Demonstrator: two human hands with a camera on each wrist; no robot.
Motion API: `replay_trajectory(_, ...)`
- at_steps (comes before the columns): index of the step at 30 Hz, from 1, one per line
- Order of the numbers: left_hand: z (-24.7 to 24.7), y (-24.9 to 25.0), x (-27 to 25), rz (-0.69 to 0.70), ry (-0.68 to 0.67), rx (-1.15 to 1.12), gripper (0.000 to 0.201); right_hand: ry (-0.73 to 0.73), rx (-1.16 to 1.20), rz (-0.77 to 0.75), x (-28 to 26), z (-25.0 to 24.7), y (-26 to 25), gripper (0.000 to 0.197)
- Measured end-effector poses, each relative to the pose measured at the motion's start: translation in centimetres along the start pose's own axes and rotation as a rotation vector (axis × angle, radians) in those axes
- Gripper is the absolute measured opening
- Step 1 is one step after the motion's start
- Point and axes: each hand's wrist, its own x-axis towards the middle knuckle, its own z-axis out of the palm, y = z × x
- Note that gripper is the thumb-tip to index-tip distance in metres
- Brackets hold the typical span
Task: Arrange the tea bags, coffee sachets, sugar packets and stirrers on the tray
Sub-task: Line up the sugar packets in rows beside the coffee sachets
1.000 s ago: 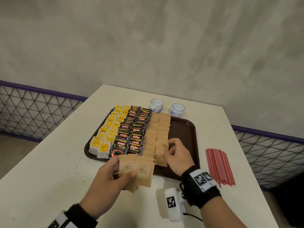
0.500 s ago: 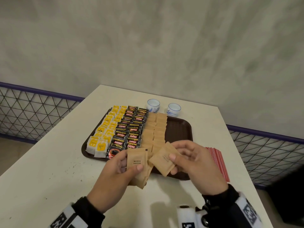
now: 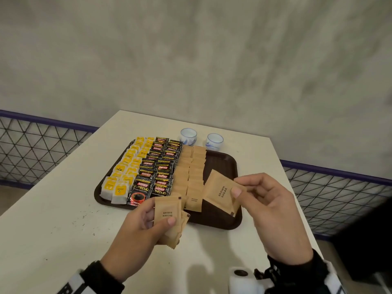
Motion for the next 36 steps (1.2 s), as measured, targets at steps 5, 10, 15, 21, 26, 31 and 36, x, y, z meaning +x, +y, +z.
replay_trajectory(5, 0.0, -0.2, 0.0, -0.002, 0.014, 0.003, 0.036, 0.018, 0.067, 0.056, 0.1, -0.1, 0.7, 0.007)
replay_trajectory(10, 0.1, -0.3, -0.1, 0.002, 0.025, 0.012, 0.035, -0.018, 0.099, 0.123, 0.6, 0.2, 1.9, 0.038)
replay_trajectory(15, -0.3, -0.6, -0.3, 0.005, 0.042, 0.024, 0.034, -0.195, 0.153, 0.416, 2.5, 0.4, 5.8, 0.05)
replay_trajectory(21, -1.0, -1.1, -0.4, 0.009, 0.102, 0.049, 0.034, -0.197, 0.007, 0.622, 4.0, 2.1, 10.4, 0.015)
replay_trajectory(26, -1.4, -1.3, -0.5, 0.005, 0.143, 0.052, 0.034, -0.076, -0.175, 0.755, 5.7, 4.0, 12.5, 0.012)
replay_trajectory(31, -1.7, -1.4, -0.7, 0.004, 0.168, 0.05, 0.032, -0.09, -0.334, 0.906, 7.8, 5.3, 12.8, 0.021)
replay_trajectory(36, -2.3, -1.4, -0.9, 0.009, 0.189, 0.038, 0.035, -0.007, -0.449, 0.86, 8.0, 5.7, 13.4, 0.011)
